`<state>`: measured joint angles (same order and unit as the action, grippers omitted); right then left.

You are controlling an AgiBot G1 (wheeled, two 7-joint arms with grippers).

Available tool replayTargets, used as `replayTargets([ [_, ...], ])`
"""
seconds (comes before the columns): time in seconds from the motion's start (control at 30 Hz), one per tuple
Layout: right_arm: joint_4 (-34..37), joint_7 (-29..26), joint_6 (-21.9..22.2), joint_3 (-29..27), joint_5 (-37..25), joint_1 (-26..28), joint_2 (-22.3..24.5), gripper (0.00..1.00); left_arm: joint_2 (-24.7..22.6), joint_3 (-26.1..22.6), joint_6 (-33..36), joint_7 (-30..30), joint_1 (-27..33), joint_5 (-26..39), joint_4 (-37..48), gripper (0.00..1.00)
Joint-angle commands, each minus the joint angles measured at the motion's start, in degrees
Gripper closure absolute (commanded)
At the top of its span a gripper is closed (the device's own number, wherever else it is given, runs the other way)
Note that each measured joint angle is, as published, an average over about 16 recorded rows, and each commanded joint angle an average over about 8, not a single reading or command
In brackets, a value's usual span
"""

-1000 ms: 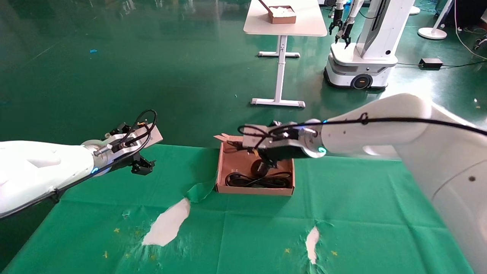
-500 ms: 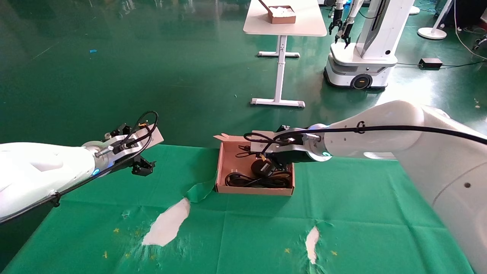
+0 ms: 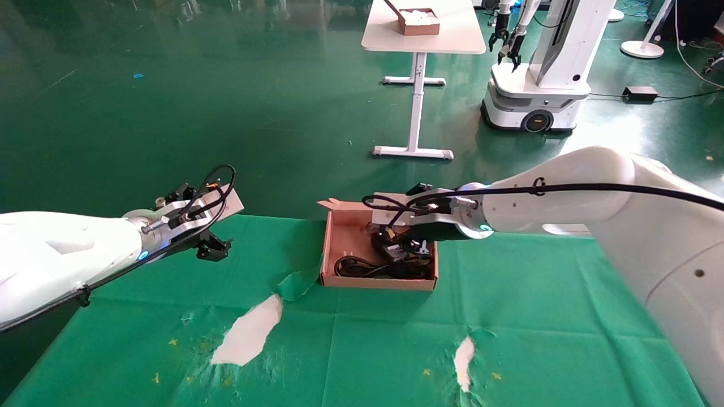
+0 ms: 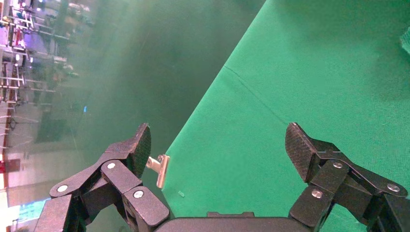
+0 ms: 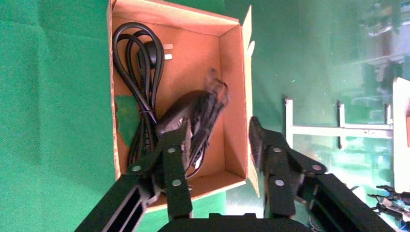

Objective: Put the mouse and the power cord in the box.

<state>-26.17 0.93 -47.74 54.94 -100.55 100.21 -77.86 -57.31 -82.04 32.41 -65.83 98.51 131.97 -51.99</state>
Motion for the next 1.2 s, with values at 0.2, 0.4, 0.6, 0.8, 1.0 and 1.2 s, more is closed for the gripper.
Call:
replayTargets([
  [0.2,-3.0,-0.7,-2.5,-2.6,3.7,-2.4,2.7,0.0,0.0,0.0,0.0,0.0,0.0,-0.1,0.0,0.0],
  [0.4,-7.8,-1.9,-6.4,-6.5,9.7,-6.4,7.1,0.0,0.0,0.0,0.0,0.0,0.0,-0.1,0.0,0.0],
  [0.6,-12.7,-3.1,-10.2,-10.5,15.7,-10.3,11.4,0.0,0.0,0.0,0.0,0.0,0.0,-0.1,0.0,0.0],
  [0.8,-17.5,-4.3,-14.1,-14.4,21.7,-14.3,15.8,0.0,0.0,0.0,0.0,0.0,0.0,-0.1,0.0,0.0],
  [1.0,-22.3,-5.5,-17.9,-18.4,27.6,-18.2,20.2,0.0,0.0,0.0,0.0,0.0,0.0,-0.1,0.0,0.0],
  [1.2,-27.2,-6.7,-21.8,-22.3,33.6,-22.1,24.5,0.0,0.3,1.0,0.8,0.9,-0.6,-1.5,-0.3,0.0],
])
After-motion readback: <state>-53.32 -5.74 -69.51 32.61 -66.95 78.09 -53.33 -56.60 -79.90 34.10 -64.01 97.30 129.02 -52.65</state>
